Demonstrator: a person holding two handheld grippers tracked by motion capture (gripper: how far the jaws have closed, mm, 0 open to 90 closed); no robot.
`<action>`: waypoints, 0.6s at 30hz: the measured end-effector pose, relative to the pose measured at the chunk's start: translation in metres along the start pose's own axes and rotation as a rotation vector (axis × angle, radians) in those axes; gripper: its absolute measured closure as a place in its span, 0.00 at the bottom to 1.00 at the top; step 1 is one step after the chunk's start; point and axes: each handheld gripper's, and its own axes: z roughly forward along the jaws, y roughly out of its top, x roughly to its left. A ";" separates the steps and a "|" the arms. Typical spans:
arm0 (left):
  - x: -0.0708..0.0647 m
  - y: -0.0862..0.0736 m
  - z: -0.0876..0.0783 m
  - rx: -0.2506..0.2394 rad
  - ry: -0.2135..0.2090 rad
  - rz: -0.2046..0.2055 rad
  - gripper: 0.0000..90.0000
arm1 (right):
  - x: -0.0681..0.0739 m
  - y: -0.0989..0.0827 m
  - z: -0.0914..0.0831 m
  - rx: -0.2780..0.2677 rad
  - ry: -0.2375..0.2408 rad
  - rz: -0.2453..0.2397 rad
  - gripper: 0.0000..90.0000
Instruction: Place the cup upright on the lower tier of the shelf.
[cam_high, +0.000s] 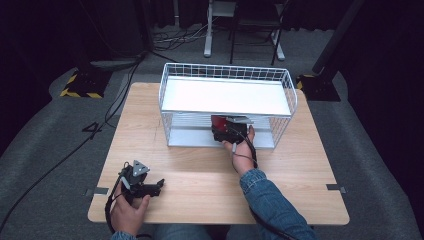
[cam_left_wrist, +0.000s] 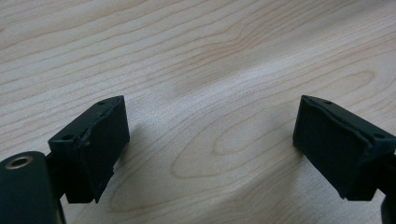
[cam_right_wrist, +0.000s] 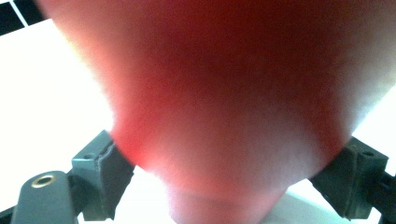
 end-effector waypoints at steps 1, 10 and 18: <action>0.000 0.000 0.000 0.000 0.001 0.000 0.12 | 0.000 -0.001 -0.001 -0.001 0.003 0.000 0.17; 0.000 0.000 0.000 0.000 0.000 0.000 0.12 | -0.004 -0.009 -0.019 0.026 0.031 -0.017 0.18; 0.000 0.000 0.000 0.000 0.000 0.000 0.12 | -0.008 -0.013 -0.039 0.058 0.072 0.010 0.18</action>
